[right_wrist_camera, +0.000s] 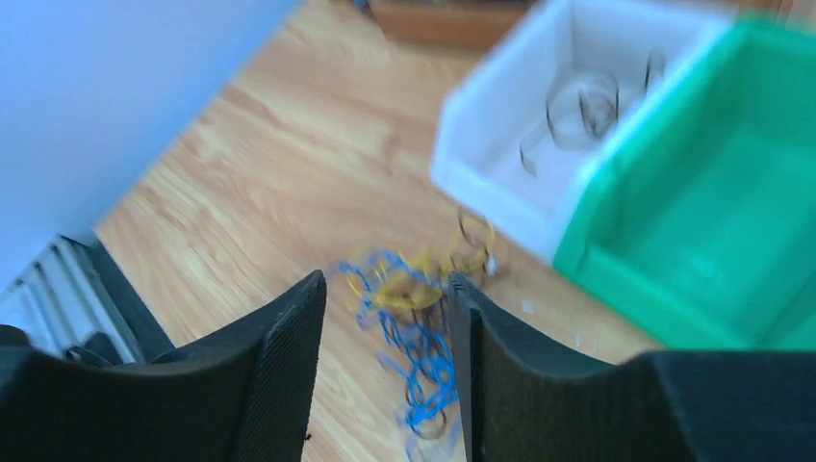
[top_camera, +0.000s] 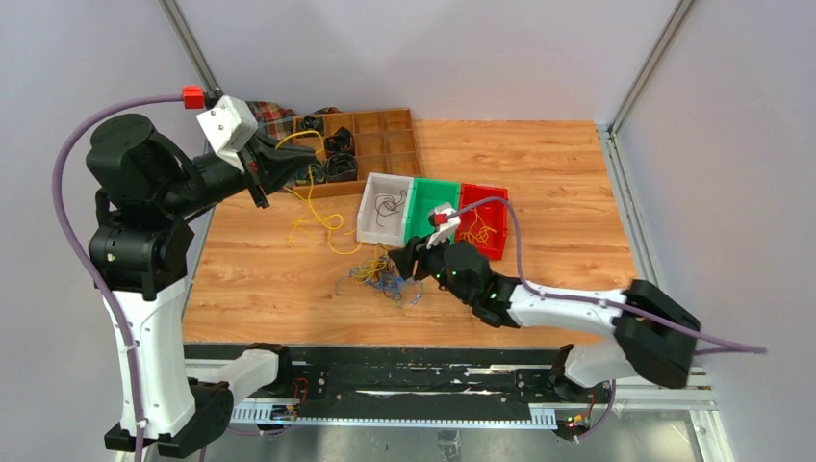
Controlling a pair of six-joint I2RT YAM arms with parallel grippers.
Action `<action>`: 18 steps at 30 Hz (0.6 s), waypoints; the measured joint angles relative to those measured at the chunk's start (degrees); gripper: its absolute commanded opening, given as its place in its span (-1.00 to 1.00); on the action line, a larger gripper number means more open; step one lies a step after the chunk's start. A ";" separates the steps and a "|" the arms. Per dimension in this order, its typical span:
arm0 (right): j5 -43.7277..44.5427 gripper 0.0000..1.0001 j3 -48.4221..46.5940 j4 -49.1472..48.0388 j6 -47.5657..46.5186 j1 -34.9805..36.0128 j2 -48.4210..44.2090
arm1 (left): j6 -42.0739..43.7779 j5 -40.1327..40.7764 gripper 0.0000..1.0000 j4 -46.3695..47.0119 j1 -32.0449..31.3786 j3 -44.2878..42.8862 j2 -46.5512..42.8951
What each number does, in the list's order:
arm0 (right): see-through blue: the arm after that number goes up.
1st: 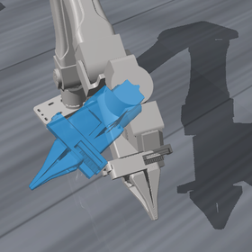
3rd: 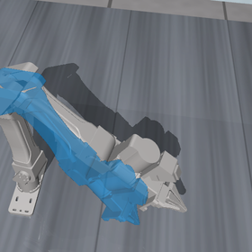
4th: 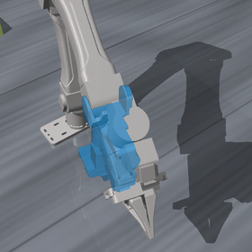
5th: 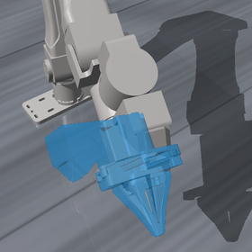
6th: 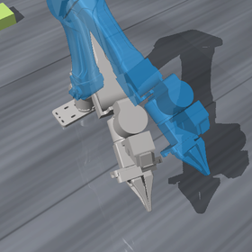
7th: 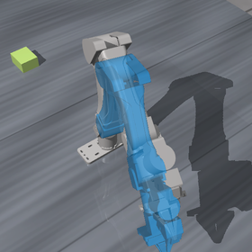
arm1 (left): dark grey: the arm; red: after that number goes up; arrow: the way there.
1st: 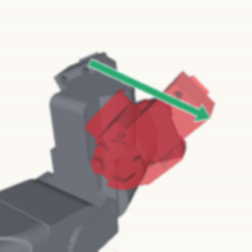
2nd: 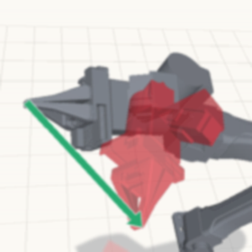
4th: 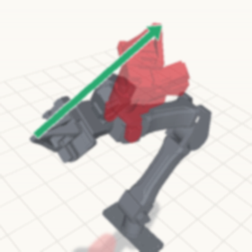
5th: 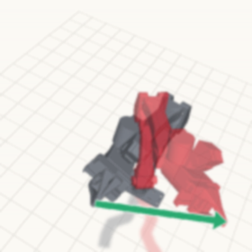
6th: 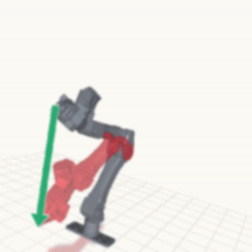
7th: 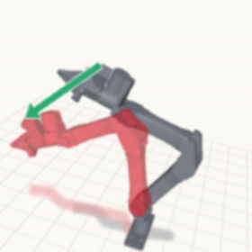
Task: Untangle the cables
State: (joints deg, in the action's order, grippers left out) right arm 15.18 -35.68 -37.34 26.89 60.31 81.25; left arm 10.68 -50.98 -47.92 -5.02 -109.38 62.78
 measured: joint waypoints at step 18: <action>-24.41 0.44 -23.34 8.07 -19.54 0.00 -13.35 | 0.20 -4.55 -0.99 -0.42 -0.55 11.26 -3.34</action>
State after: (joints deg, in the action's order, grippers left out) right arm -9.23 -59.02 -29.28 7.35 60.31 67.90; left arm 10.87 -55.53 -48.34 -5.56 -98.13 59.44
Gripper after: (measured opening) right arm 0.713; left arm 0.011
